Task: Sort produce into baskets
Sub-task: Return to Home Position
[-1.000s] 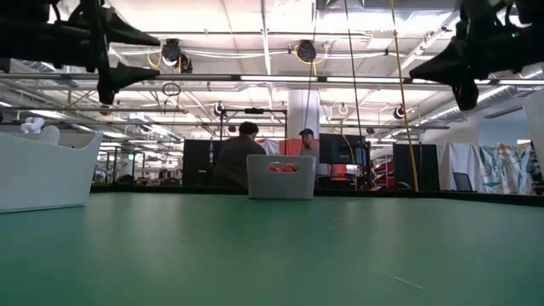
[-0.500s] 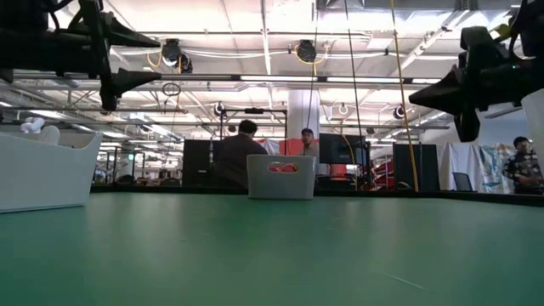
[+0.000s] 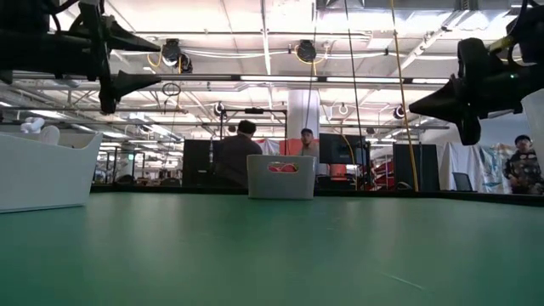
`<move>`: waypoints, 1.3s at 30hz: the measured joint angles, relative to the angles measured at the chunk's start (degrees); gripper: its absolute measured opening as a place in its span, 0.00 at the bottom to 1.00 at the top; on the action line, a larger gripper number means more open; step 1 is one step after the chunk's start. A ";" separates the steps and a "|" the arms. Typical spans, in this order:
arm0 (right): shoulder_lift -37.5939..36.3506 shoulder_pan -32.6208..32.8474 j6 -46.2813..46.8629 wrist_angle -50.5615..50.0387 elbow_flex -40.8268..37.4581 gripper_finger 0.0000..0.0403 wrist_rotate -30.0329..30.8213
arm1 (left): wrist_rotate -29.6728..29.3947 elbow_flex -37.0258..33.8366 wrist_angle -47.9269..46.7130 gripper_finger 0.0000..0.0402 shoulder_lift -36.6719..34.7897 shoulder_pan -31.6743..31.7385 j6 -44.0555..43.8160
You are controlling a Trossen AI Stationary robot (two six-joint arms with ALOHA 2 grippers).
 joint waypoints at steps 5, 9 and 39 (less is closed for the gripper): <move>0.04 0.00 -6.31 -0.04 0.00 0.00 -0.15 | -0.27 0.02 0.07 0.68 0.12 0.00 -3.18; 0.07 0.00 -7.12 -0.09 0.00 0.00 -0.15 | -1.13 0.02 0.19 0.68 0.24 0.00 1.83; 0.72 0.11 -19.83 -0.26 0.04 0.00 -1.01 | 3.15 0.07 -6.74 0.68 1.35 0.00 26.82</move>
